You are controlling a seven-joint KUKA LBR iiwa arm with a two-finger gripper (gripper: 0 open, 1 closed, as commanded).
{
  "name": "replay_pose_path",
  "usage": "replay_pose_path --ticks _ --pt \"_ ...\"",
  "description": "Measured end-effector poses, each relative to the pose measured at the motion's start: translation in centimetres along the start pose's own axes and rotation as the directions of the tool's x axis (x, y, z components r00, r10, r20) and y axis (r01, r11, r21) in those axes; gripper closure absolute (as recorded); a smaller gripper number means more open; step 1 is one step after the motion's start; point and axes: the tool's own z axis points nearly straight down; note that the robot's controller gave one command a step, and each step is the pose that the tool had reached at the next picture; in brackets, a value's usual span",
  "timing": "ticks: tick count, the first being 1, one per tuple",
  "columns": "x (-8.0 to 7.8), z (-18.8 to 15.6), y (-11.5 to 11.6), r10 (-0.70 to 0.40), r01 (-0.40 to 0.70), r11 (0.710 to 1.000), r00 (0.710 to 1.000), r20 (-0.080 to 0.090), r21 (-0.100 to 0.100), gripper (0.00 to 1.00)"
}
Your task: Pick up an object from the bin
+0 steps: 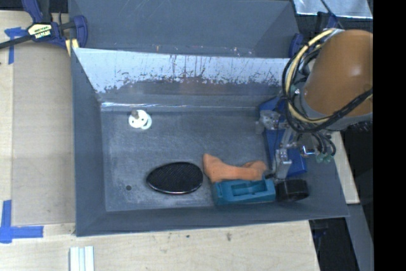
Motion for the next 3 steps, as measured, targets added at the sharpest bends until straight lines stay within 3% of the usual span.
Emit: replay_pose_path --ticks 1,2,3 --pt "-0.2 -0.5 0.0 -0.002 0.002 1.0 1.0 0.009 0.001 0.0" --pt "0.8 7.1 0.8 0.029 -0.029 1.0 0.999 0.012 0.0 0.0" --pt "1.5 8.8 1.1 0.06 -0.06 0.998 0.998 0.007 0.0 0.0"
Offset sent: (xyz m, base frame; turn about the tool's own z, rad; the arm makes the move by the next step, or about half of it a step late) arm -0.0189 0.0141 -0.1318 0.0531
